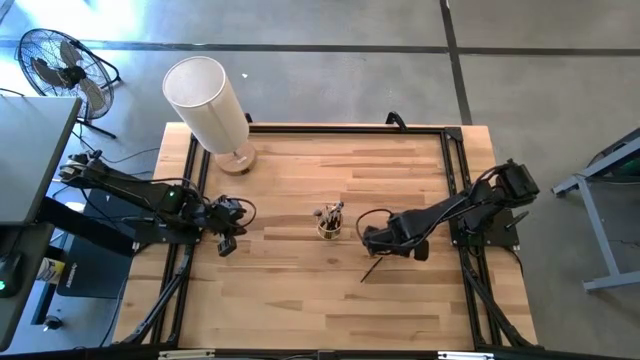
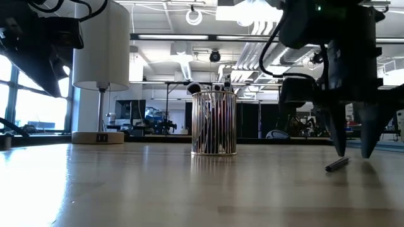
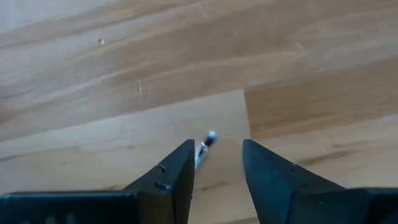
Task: Put items in baskets/containers
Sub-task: Put the eyeshadow brush into the wire organizer
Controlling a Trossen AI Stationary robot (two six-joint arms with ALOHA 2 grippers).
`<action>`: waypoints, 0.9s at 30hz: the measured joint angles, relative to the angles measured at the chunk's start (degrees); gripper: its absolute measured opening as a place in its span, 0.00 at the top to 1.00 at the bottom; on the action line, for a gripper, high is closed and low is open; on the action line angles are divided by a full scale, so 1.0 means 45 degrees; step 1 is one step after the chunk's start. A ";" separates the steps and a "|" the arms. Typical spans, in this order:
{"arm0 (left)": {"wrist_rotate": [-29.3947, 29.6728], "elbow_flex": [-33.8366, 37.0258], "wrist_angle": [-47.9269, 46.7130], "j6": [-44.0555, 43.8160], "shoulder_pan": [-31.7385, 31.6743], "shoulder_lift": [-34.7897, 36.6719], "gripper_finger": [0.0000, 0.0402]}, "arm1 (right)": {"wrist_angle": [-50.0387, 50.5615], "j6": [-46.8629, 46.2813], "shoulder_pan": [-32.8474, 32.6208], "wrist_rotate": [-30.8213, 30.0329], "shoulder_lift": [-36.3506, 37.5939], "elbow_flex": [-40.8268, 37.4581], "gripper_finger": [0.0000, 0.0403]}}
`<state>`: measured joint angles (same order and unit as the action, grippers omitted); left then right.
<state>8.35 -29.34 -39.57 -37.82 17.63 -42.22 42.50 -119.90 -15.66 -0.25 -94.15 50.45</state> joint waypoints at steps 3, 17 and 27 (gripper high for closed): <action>0.0003 0.0000 -0.0008 0.0063 0.0000 0.0000 1.00 | -0.0957 -0.0032 0.0183 0.0049 0.0008 -0.0477 0.70; 0.0045 0.0000 -0.0539 0.0068 0.0000 0.0000 1.00 | -0.1342 0.1531 0.0538 0.0011 0.0048 -0.0899 0.98; 0.0061 0.0000 -0.0532 0.0354 0.0000 0.0000 1.00 | -0.0973 0.3532 0.0374 -0.1280 -0.0030 -0.0459 1.00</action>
<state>8.62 -29.34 -41.96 -36.23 17.63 -42.22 38.13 -104.00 -13.97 -6.01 -94.28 48.39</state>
